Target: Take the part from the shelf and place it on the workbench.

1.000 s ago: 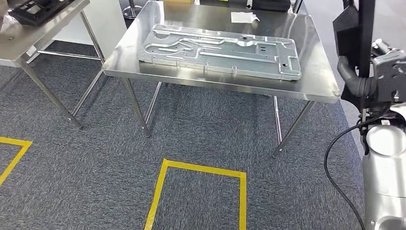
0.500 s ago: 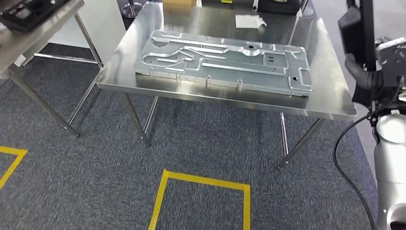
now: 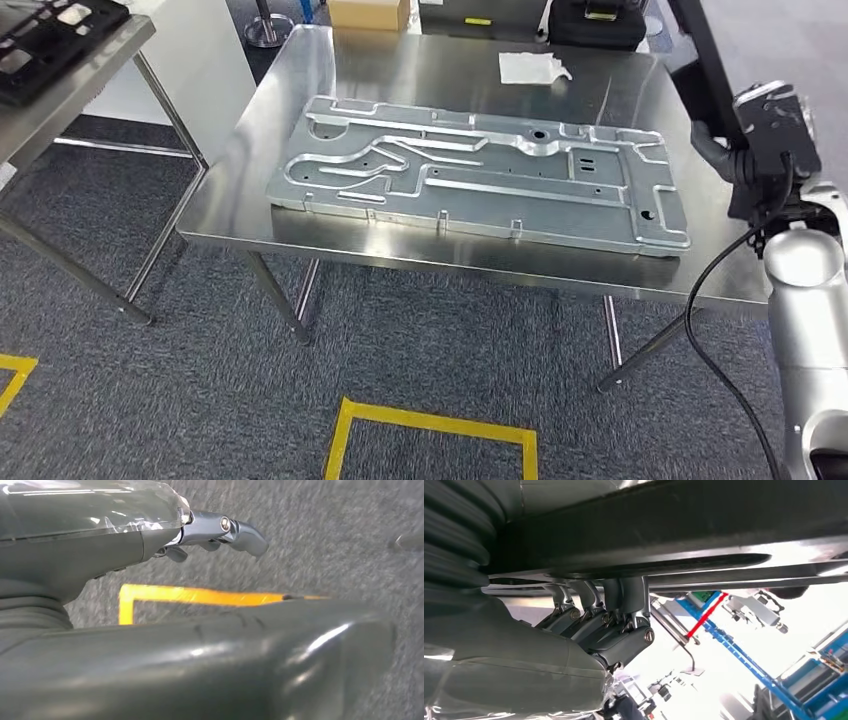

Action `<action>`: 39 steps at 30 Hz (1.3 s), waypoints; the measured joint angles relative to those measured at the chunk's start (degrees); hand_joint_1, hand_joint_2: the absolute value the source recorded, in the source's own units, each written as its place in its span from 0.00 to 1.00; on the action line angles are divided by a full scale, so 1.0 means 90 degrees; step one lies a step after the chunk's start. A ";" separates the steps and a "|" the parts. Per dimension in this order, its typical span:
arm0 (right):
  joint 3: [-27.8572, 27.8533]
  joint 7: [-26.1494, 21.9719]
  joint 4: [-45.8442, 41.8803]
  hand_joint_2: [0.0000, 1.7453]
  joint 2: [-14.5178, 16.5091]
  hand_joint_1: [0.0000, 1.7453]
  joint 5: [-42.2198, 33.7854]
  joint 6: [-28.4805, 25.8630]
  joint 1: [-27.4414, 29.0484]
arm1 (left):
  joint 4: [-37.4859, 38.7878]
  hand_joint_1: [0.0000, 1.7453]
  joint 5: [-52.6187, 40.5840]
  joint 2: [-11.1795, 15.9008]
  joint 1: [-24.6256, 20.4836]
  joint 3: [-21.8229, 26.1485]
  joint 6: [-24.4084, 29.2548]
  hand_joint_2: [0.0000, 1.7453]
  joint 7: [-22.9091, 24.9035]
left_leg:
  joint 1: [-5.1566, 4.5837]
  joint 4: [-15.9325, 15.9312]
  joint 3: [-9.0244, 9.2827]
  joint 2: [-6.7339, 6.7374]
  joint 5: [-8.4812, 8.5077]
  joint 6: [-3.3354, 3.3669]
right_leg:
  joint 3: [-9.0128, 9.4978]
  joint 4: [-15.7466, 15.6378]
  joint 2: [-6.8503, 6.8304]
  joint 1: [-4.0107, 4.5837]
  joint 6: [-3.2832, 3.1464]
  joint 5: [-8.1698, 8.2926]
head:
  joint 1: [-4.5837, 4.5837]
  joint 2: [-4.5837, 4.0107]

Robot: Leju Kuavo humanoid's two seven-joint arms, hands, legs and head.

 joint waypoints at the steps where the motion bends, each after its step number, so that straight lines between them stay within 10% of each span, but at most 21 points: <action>1: 0.0016 0.0000 0.0014 1.00 -0.0010 1.00 0.0043 0.0006 -0.0043 | 0.0000 0.00 -0.0001 0.0002 -0.0020 0.0001 0.0000 0.00 -0.0002 | 0.0021 -0.0093 0.0153 -0.0008 -0.0070 0.0022 | -0.0330 0.0493 -0.0025 -0.0003 0.0026 0.0179 | 0.0002 0.0000; 4: 0.0109 0.0030 0.0153 1.00 0.0000 1.00 0.0264 0.0065 -0.0148 | 0.0000 0.00 -0.0016 0.0007 -0.0018 0.0006 -0.0012 0.00 -0.0001 | 0.0066 -0.0355 0.0715 -0.0041 -0.0343 0.0020 | -0.1325 0.1403 -0.0065 -0.0031 0.0099 -0.0091 | 0.0007 0.0000; 7: 0.0299 0.0064 0.0409 1.00 0.0060 1.00 0.0604 0.0204 -0.0335 | 0.0002 0.00 -0.0073 -0.0003 0.0014 0.0007 -0.0041 0.00 0.0000 | 0.0104 -0.0531 0.1348 -0.0083 -0.0689 -0.0034 | -0.1894 0.1001 -0.0083 -0.0101 0.0191 -0.0685 | 0.0007 0.0000; 8: 0.0381 0.0064 0.0508 1.00 0.0094 1.00 0.0725 0.0280 -0.0414 | 0.0002 0.00 -0.0091 -0.0010 0.0019 0.0007 -0.0056 0.00 -0.0001 | 0.0116 -0.0557 0.1553 -0.0093 -0.0823 -0.0066 | -0.2002 0.0639 -0.0096 -0.0122 0.0211 -0.0447 | 0.0007 0.0000; 11: 0.0708 0.0048 0.0813 1.00 0.0281 1.00 0.1095 0.0532 -0.0547 | 0.0023 0.00 -0.0123 -0.0037 0.0028 0.0007 -0.0104 0.00 -0.0004 | 0.0128 -0.0471 0.2003 -0.0125 -0.1265 -0.0209 | -0.2182 -0.0396 -0.0141 -0.0116 0.0113 0.1448 | 0.0001 0.0000; 12: 0.0857 0.0045 0.0892 1.00 0.0361 1.00 0.1234 0.0583 -0.0555 | 0.0027 0.00 -0.0133 -0.0043 0.0011 0.0008 -0.0112 0.00 -0.0009 | 0.0129 -0.0437 0.2079 -0.0124 -0.1390 -0.0263 | -0.2204 -0.0453 -0.0146 -0.0096 0.0035 0.1777 | 0.0003 0.0000; 14: 0.1124 0.0027 0.0968 1.00 0.0498 1.00 0.1481 0.0646 -0.0626 | 0.0022 0.00 -0.0164 -0.0052 -0.0067 0.0008 -0.0119 0.00 -0.0018 | 0.0137 -0.0170 0.1979 -0.0099 -0.1378 -0.0357 | -0.2196 -0.0309 -0.0133 -0.0068 -0.0102 0.1677 | 0.0006 0.0000; 17: 0.1493 -0.0018 0.1129 1.00 0.0828 1.00 0.1841 0.0835 -0.0827 | 0.0019 0.00 -0.0221 -0.0072 -0.0165 0.0005 -0.0135 0.00 -0.0031 | 0.0148 0.1085 0.1177 -0.0026 -0.1097 -0.0433 | -0.2056 -0.0370 -0.0125 -0.0060 -0.0248 0.1508 | 0.0001 0.0000; 21: 0.2264 0.0019 0.1896 1.00 0.1716 1.00 0.2385 0.1022 -0.0969 | 0.0019 0.00 -0.0321 -0.0086 -0.0190 0.0004 -0.0184 0.00 0.0057 | 0.0130 0.1767 0.0295 0.0012 -0.1874 -0.0436 | -0.1715 -0.0422 -0.0004 0.0007 -0.0352 0.1259 | -0.0003 0.0000; 23: 0.2611 -0.0012 0.2332 1.00 0.2160 1.00 0.2513 0.0991 -0.0980 | 0.0019 0.00 -0.0381 -0.0095 -0.0242 -0.0001 -0.0220 0.00 0.0147 | 0.0102 0.1242 0.0219 0.0019 -0.1552 -0.0349 | -0.1549 -0.0417 0.0038 0.0061 -0.0370 0.1134 | -0.0004 0.0000; 26: 0.3020 -0.0141 0.2911 1.00 0.2704 1.00 0.2637 0.0869 -0.0995 | 0.0019 0.00 -0.0464 -0.0108 -0.0320 -0.0011 -0.0237 0.00 0.0288 | -0.0002 0.0093 0.0356 0.0057 -0.0450 -0.0148 | -0.1361 -0.0410 0.0036 0.0148 -0.0367 0.0969 | -0.0004 0.0000; 32: 0.3545 -0.0247 0.3570 1.00 0.3191 1.00 0.2810 0.0803 -0.1138 | 0.0018 0.00 -0.0538 -0.0195 -0.0412 -0.0033 -0.0240 0.00 0.0390 | 0.0073 -0.0229 0.0574 0.0131 -0.0262 -0.0073 | -0.1386 -0.0066 0.0014 0.0218 -0.0212 0.0594 | -0.0002 0.0000; 33: 0.3600 -0.0256 0.3660 1.00 0.3246 0.75 0.2817 0.0810 -0.1160 | 0.0017 0.00 -0.0538 -0.0205 -0.0431 -0.0034 -0.0240 0.00 0.0402 | 0.0079 -0.0239 0.0596 0.0146 -0.0269 -0.0057 | -0.1559 0.0308 -0.0013 0.0189 -0.0179 0.0391 | -0.0002 0.0000; 35: 0.3703 -0.0259 0.3844 1.00 0.3356 0.25 0.2849 0.0837 -0.1187 | 0.0018 0.00 -0.0535 -0.0217 -0.0451 -0.0035 -0.0235 0.50 0.0436 | 0.0090 -0.0238 0.0611 0.0165 -0.0289 -0.0052 | -0.2000 0.1155 -0.0036 0.0121 -0.0122 0.0039 | -0.0002 0.0000; 36: 0.3748 -0.0257 0.3947 1.00 0.3420 0.00 0.2866 0.0864 -0.1195 | 0.0018 0.00 -0.0528 -0.0225 -0.0450 -0.0035 -0.0231 0.50 0.0451 | 0.0099 -0.0237 0.0617 0.0167 -0.0299 -0.0061 | -0.2137 0.1388 -0.0045 0.0090 -0.0097 0.0003 | -0.0002 0.0000; 37: 0.3784 -0.0251 0.4040 1.00 0.3482 0.00 0.2878 0.0894 -0.1201 | 0.0019 0.00 -0.0517 -0.0233 -0.0447 -0.0035 -0.0227 0.50 0.0461 | 0.0109 -0.0235 0.0626 0.0167 -0.0309 -0.0074 | -0.2145 0.1365 -0.0054 0.0066 -0.0079 0.0096 | -0.0002 0.0000; 39: 0.3829 -0.0237 0.4249 1.00 0.3635 0.00 0.2855 0.0931 -0.1209 | 0.0018 0.00 -0.0471 -0.0249 -0.0442 -0.0028 -0.0251 0.00 0.0454 | 0.0124 -0.0225 0.0646 0.0164 -0.0331 -0.0112 | -0.1792 0.0623 -0.0068 0.0025 -0.0071 0.0532 | -0.0002 0.0000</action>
